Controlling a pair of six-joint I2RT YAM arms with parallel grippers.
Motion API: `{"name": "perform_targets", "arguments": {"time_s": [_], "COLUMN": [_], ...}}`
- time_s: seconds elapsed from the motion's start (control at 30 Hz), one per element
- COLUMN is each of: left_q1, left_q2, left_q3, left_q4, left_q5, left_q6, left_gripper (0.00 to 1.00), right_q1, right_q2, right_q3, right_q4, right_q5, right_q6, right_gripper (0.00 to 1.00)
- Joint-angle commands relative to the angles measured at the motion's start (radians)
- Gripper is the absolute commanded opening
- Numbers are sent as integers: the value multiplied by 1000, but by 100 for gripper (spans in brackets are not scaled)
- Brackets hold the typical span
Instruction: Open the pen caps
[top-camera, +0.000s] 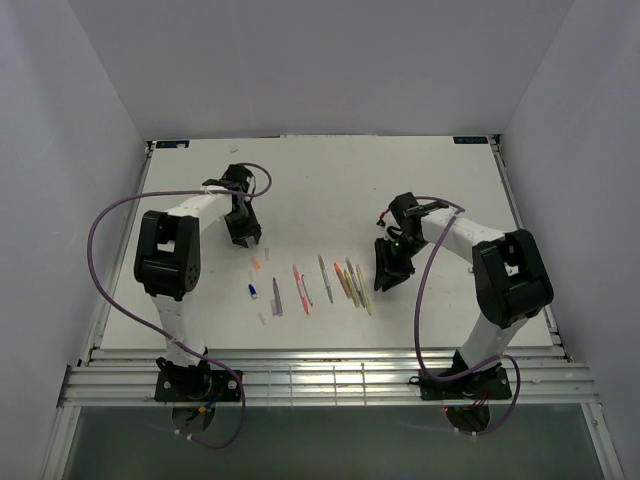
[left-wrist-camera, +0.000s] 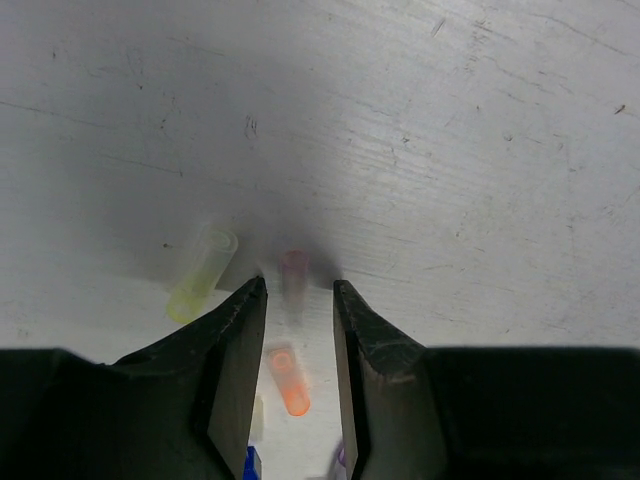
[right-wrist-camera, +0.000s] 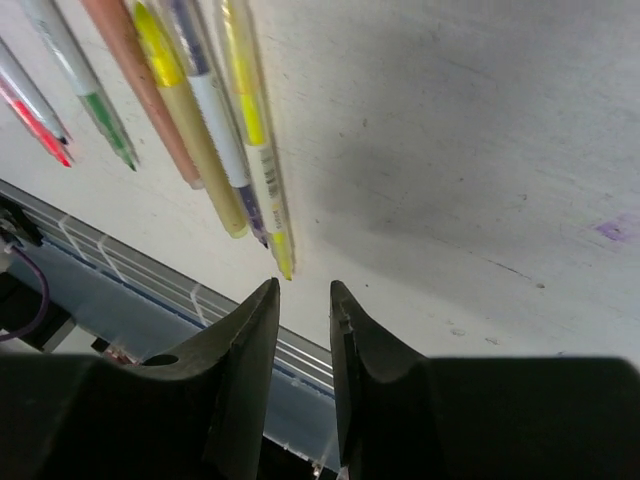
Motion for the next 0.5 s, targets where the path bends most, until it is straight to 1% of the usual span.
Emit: {"name": "perform_targets", "arguments": {"time_s": [0.0,0.07,0.1,0.13,0.17,0.2,0.27,0.3,0.37,0.4,0.43,0.47], "left_q1": [13,13,13,13,13,11,13,13,13,11,9,9], "left_q2": [-55,-78,-87,-107,-121,-138,-193,-210,-262,-282,-302,-322], "left_q3": [-14,-1,6,13,24,27,30,32,26,10,-2,-19], "left_q4": [-1,-8,-9,-20,-21,-21,-18,-14,2,11,40,58], "left_q5": [-19,-15,-13,-12,-12,-12,2,13,43,82,102,123], "left_q6": [13,14,11,10,7,-3,-16,-21,-41,-49,-64,-70], "left_gripper": [44,45,46,46,47,47,49,49,50,50,50,50], "right_q1": [4,0,-9,-15,-24,-51,-93,-149,-217,-289,-321,-355], "right_q2": [-65,-75,-78,-85,-88,-91,-106,-114,-132,-137,-146,-152], "right_q3": [117,168,218,241,263,281,306,302,269,257,248,237], "right_q4": [-34,-66,-77,-101,-112,-120,-132,-130,-123,-123,-121,-121], "right_q5": [13,38,46,62,67,67,61,56,32,24,23,27], "right_q6": [27,52,64,91,104,118,165,182,216,222,228,233], "right_gripper": [33,37,39,43,43,46,47,48,55,58,63,66]}}
